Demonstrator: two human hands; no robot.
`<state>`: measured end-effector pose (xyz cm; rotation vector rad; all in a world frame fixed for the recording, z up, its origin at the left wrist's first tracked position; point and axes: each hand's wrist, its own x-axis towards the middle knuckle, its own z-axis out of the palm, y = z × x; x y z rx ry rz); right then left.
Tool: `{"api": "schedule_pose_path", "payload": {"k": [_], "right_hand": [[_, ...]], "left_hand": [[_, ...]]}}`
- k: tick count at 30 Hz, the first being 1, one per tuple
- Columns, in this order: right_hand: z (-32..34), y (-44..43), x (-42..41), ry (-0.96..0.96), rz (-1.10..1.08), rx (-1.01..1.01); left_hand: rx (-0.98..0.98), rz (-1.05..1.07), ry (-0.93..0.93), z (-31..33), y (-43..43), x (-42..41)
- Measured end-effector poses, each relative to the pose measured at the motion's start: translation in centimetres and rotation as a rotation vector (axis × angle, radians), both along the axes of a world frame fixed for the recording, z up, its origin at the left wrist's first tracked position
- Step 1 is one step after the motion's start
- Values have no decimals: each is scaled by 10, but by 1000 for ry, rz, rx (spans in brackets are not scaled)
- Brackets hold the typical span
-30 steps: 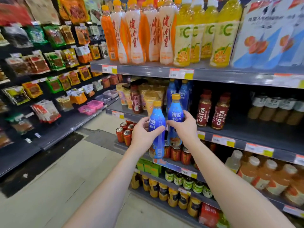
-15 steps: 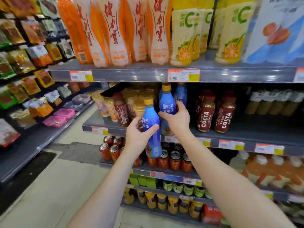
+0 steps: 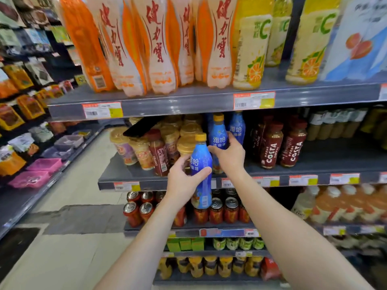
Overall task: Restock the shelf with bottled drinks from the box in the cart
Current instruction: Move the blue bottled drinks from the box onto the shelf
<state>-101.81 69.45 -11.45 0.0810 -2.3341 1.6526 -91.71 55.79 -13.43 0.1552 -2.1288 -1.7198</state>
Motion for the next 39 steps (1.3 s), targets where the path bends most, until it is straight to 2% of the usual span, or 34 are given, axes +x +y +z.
{"api": "schedule_pose_path", "payload": {"k": [6,12,14,17,21,26,30,33,39], "right_hand": [[1,-1,-1,9,-25,96],[-2,20,21,-64,-60,71],[-7,36,30,-145,120,-6],[-13,66,38,-213,466,2],[-10,100,43,-210,613,-23],[-8,109,32,-71,416,-48],[-5,111,25,3,286,-77],[-3,113,18,68,242,-76],[-4,110,-1,104,235,-18]], "left_hand": [[13,-12,20,2,1,2],[8,2,65,5,23,2],[-5,-6,67,9,35,-2],[6,7,56,13,57,-10],[28,26,49,16,86,-27],[41,129,67,21,116,-41],[-76,178,128,28,128,-42],[-170,199,144,33,134,-44],[-176,201,88,42,130,-51]]}}
